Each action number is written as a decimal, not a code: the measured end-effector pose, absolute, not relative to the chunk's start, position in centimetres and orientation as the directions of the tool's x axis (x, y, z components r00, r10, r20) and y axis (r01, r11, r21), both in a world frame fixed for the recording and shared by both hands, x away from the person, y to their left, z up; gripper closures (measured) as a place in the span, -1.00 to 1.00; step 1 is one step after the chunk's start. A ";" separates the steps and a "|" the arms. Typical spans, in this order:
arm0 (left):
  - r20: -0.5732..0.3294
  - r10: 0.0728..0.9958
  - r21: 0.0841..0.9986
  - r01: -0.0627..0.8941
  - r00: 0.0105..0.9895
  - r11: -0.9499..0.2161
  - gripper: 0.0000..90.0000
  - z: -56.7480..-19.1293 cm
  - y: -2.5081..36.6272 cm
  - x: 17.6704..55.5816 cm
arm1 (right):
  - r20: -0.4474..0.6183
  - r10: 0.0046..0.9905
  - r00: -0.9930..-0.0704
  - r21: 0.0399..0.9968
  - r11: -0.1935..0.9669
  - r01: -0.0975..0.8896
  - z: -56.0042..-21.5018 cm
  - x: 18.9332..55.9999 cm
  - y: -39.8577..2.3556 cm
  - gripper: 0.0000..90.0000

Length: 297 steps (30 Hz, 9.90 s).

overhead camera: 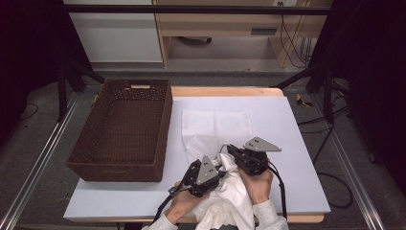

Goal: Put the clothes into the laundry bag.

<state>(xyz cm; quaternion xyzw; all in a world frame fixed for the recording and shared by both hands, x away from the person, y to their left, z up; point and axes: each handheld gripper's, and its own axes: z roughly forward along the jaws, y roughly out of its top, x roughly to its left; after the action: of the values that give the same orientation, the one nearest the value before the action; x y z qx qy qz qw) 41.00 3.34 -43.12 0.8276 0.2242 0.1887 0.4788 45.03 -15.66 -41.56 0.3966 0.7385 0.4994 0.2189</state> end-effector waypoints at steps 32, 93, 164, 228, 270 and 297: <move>0.029 0.620 0.878 0.277 0.784 -0.391 -0.51 -41.1 7.5 39.0 | 0.051 0.801 -0.597 0.921 0.193 0.338 -41.7 44.2 -16.1 0.97; -0.063 0.674 0.800 0.441 0.736 -0.407 0.03 -47.3 6.0 43.0 | 0.038 0.789 -0.613 0.908 0.230 0.352 -42.3 43.7 -15.6 0.98; 0.015 0.713 0.830 0.388 0.701 -0.400 0.63 -46.1 0.6 44.9 | 0.051 0.730 -0.682 0.920 0.230 0.316 -41.9 42.9 -16.1 0.98; 0.017 0.702 0.882 0.320 0.712 -0.346 -0.26 -43.9 6.9 41.8 | 0.046 0.771 -0.635 0.914 0.225 0.339 -42.1 43.0 -17.5 0.98; 0.036 0.730 0.731 0.480 0.683 -0.485 0.97 -47.2 13.6 38.3 | 0.036 0.763 -0.645 0.906 0.247 0.343 -42.3 42.8 -16.3 0.98; 0.172 0.655 0.841 0.236 0.736 -0.487 0.68 -41.6 2.3 44.2 | 0.040 0.770 -0.637 0.929 0.206 0.308 -41.0 42.3 -17.5 0.97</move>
<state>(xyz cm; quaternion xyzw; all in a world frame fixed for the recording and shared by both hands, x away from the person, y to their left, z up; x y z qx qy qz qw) 44.16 2.32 -41.58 0.8271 0.2692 0.2438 0.4289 42.26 -17.48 -40.97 0.3624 0.7435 0.5154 0.2241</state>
